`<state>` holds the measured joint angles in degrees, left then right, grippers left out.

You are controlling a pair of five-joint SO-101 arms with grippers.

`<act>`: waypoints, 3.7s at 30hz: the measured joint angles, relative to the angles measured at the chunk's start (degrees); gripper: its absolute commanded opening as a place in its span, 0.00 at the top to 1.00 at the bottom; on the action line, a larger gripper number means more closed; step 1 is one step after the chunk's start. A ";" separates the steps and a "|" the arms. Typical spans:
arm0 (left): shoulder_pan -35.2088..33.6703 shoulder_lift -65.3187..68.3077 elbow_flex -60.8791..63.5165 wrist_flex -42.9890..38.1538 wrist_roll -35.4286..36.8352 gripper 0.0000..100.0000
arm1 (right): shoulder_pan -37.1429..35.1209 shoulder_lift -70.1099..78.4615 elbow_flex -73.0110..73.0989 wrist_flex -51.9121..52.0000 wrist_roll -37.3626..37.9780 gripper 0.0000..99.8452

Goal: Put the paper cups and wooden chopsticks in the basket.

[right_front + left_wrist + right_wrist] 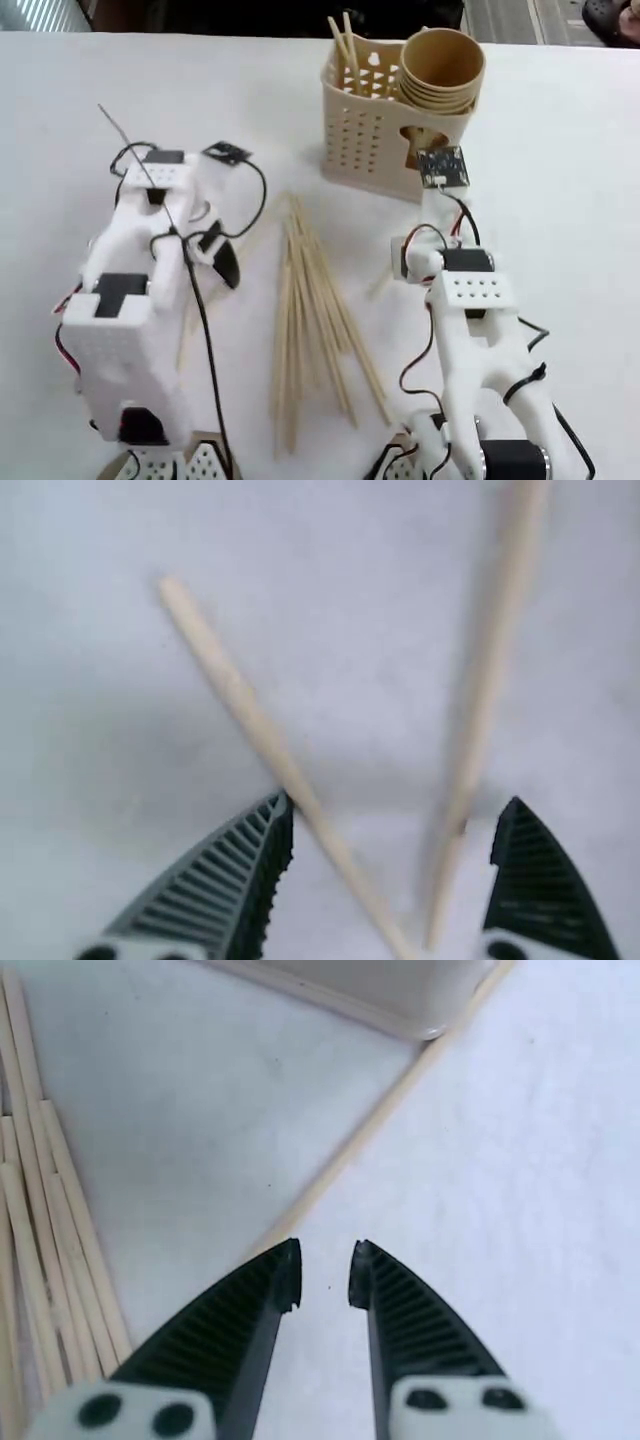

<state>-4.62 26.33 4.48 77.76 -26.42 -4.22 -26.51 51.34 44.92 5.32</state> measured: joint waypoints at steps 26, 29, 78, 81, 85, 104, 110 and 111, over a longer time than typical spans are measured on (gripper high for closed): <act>7.56 0.35 -0.44 4.66 -3.69 0.98 | 0.00 0.00 0.00 0.00 0.00 0.91; 6.07 -2.64 -0.97 7.38 -4.31 0.98 | 0.00 0.00 0.00 0.00 0.00 0.91; 27.78 -17.85 -33.93 -48.79 21.89 0.98 | 0.00 0.00 0.09 0.00 0.00 0.91; 27.96 -13.98 -33.93 -48.88 21.89 0.92 | 0.00 0.00 0.09 0.00 0.00 0.91; 27.96 -12.04 -33.93 -44.84 21.89 0.76 | 0.00 0.00 0.09 0.00 0.18 0.91; 15.21 -28.13 -33.93 -6.24 22.51 0.80 | 0.00 0.00 0.09 0.00 0.18 0.91; 10.20 -32.26 -33.93 9.14 17.41 0.80 | 0.00 0.00 0.09 0.00 0.18 0.91; 9.41 -32.97 -33.93 11.16 17.14 0.80 | 0.00 0.00 0.09 0.00 0.18 0.91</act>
<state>4.79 -6.64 -29.45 88.92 -9.27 -4.22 -26.51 51.43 44.92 5.49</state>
